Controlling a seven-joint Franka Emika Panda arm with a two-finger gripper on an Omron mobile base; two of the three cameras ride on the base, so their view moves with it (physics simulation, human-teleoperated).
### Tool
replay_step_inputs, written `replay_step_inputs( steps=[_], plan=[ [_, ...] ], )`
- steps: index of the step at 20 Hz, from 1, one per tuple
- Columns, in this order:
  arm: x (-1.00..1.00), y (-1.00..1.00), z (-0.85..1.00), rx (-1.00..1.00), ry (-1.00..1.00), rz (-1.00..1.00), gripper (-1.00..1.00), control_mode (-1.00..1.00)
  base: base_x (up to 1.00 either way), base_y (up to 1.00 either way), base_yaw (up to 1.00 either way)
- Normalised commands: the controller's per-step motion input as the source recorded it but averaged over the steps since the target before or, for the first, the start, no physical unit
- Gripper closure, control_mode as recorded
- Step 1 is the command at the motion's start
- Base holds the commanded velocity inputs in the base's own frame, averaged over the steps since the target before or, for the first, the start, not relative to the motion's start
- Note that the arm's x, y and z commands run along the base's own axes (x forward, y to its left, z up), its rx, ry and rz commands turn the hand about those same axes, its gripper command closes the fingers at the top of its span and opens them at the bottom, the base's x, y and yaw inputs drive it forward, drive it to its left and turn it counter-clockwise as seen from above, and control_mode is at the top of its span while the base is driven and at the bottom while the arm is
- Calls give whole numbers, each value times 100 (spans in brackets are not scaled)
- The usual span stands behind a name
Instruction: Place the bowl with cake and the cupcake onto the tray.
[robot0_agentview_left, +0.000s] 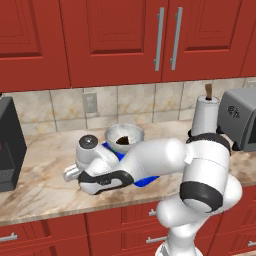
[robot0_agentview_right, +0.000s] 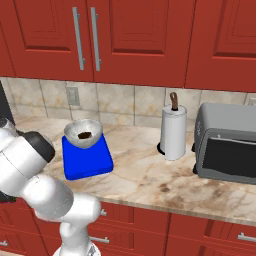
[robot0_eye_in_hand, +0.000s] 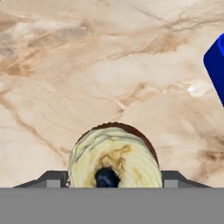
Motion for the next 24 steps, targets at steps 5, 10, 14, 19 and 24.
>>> replay_step_inputs(
  steps=[5,10,14,19,24],
  plan=[
    [-5,-56,26,0,0,-6,100,-100,0,0,0],
    [-2,-39,34,0,0,-9,100,-100,0,0,0],
    [-2,-49,24,0,0,-9,100,-100,0,0,0],
    [-15,-62,11,0,0,-8,100,-100,0,0,0],
    [-26,-60,6,2,0,-9,100,-100,0,0,0]
  ],
)
